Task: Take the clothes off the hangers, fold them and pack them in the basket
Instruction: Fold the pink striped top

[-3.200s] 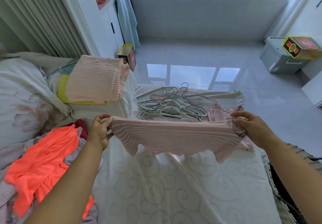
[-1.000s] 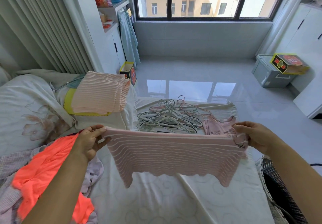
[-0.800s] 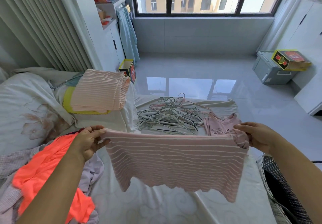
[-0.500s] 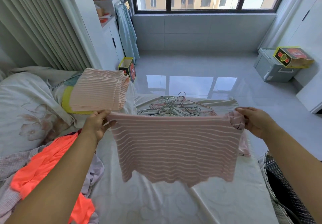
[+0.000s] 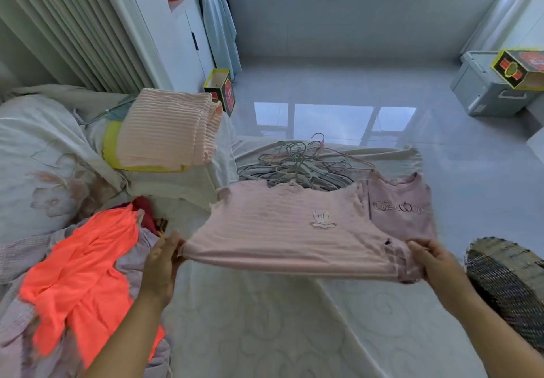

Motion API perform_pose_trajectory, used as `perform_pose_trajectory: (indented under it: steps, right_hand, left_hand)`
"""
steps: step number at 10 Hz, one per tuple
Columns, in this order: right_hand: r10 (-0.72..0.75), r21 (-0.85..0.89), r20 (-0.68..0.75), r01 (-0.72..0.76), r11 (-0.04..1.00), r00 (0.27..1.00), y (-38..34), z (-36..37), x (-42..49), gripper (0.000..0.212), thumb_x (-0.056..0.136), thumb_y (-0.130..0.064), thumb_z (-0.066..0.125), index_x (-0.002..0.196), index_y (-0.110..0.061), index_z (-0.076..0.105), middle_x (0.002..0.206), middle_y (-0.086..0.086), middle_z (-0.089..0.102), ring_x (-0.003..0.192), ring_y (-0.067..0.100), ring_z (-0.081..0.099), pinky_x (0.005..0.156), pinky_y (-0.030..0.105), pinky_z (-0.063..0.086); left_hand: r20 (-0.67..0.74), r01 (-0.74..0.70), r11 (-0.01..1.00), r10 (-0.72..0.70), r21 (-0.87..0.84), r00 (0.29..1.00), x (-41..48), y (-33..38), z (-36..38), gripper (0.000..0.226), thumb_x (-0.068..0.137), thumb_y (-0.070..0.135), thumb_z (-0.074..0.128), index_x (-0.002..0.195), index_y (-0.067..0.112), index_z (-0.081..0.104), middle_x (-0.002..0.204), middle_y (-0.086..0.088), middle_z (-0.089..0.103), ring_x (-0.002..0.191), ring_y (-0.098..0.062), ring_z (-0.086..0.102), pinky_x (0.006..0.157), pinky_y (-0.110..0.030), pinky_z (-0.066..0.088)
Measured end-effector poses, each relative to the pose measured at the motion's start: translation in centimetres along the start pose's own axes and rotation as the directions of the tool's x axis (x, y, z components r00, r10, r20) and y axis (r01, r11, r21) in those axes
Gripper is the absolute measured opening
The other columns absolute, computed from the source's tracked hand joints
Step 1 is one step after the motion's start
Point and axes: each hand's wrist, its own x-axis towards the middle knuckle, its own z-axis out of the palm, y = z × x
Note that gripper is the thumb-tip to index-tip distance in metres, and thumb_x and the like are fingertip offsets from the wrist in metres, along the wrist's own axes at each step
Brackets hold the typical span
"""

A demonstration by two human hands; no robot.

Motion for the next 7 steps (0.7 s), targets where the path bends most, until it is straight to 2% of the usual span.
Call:
perform_pose_trajectory:
  steps: [1, 2, 3, 4, 5, 6, 7]
  right_hand:
    - [0.136, -0.127, -0.018, -0.137, 0.982, 0.991, 8.6, 1.1, -0.4, 0.018, 0.092, -0.006, 0.054, 0.105, 0.005, 0.059, 0.089, 0.023, 0.061, 0.057, 0.009, 0.058, 0.047, 0.018, 0.046]
    - [0.268, -0.255, -0.087, -0.281, 0.925, 0.960, 17.0, 1.8, -1.0, 0.015, 0.088, 0.005, 0.055, 0.102, 0.012, 0.059, 0.090, 0.023, 0.060, 0.066, 0.023, 0.051, 0.046, 0.009, 0.043]
    - [0.445, -0.378, -0.132, -0.460, 0.804, 0.886, 23.7, 2.3, -1.3, 0.017, 0.084, 0.008, 0.060, 0.098, 0.017, 0.060, 0.092, 0.026, 0.063, 0.078, 0.028, 0.053, 0.061, 0.014, 0.048]
    - [0.516, -0.508, -0.209, -0.544, 0.668, 0.830, 26.3, 3.5, -0.8, 0.033, 0.078, 0.004, 0.068, 0.106, 0.017, 0.057, 0.106, 0.035, 0.061, 0.098, 0.039, 0.058, 0.091, 0.043, 0.042]
    - [0.277, -0.670, -0.187, -0.328, 0.666, 0.942, 25.5, 6.7, 2.1, 0.039, 0.079, 0.006, 0.065, 0.114, 0.017, 0.054, 0.113, 0.034, 0.057, 0.106, 0.044, 0.054, 0.094, 0.047, 0.039]
    - [0.068, -0.720, 0.093, 0.020, 0.693, 0.993, 23.1, 13.1, 6.8, 0.033, 0.087, -0.003, 0.060, 0.118, 0.006, 0.055, 0.116, 0.024, 0.056, 0.109, 0.037, 0.053, 0.093, 0.044, 0.041]
    - [-0.040, -0.689, 0.317, 0.260, 0.677, 0.947, 20.5, 20.9, 11.8, 0.032, 0.091, -0.014, 0.056, 0.120, -0.001, 0.055, 0.123, 0.018, 0.052, 0.117, 0.032, 0.047, 0.097, 0.038, 0.036]
  left_hand:
    - [-0.088, 0.191, 0.981, -0.188, 0.024, 0.978, -0.7, -8.3, -2.1, 0.028, 0.098, 0.012, 0.040, 0.073, 0.010, 0.052, 0.052, 0.007, 0.058, 0.058, -0.006, 0.054, 0.049, -0.015, 0.048]
    - [-0.159, 0.339, 0.925, -0.314, 0.170, 0.936, -1.7, -16.5, -4.2, 0.030, 0.097, 0.011, 0.043, 0.069, 0.007, 0.053, 0.062, -0.008, 0.053, 0.062, -0.016, 0.048, 0.059, -0.025, 0.044]
    - [-0.235, 0.469, 0.855, -0.420, 0.221, 0.877, -3.1, -23.6, -6.9, 0.033, 0.096, 0.009, 0.048, 0.064, 0.006, 0.055, 0.048, 0.000, 0.058, 0.062, -0.021, 0.047, 0.048, -0.014, 0.046]
    - [-0.353, 0.575, 0.816, -0.519, 0.066, 0.778, -3.9, -27.3, -8.9, 0.031, 0.097, 0.015, 0.047, 0.067, 0.009, 0.052, 0.045, 0.001, 0.058, 0.052, -0.014, 0.058, 0.053, -0.023, 0.044]
    - [-0.337, 0.626, 0.776, -0.612, -0.081, 0.715, -5.2, -29.3, -8.0, 0.036, 0.088, 0.050, 0.053, 0.071, 0.018, 0.051, 0.048, 0.009, 0.059, 0.050, -0.005, 0.060, 0.054, -0.029, 0.050]
    - [-0.291, 0.647, 0.753, -0.650, -0.122, 0.702, -6.6, -33.1, -6.8, 0.057, 0.060, 0.076, 0.059, 0.088, 0.026, 0.056, 0.074, 0.010, 0.068, 0.063, 0.001, 0.066, 0.071, -0.029, 0.056]
    - [-0.366, 0.618, 0.786, -0.567, 0.028, 0.738, -8.2, -34.9, -4.7, 0.067, 0.070, 0.071, 0.054, 0.115, 0.021, 0.057, 0.079, 0.029, 0.067, 0.070, 0.009, 0.063, 0.065, -0.011, 0.053]
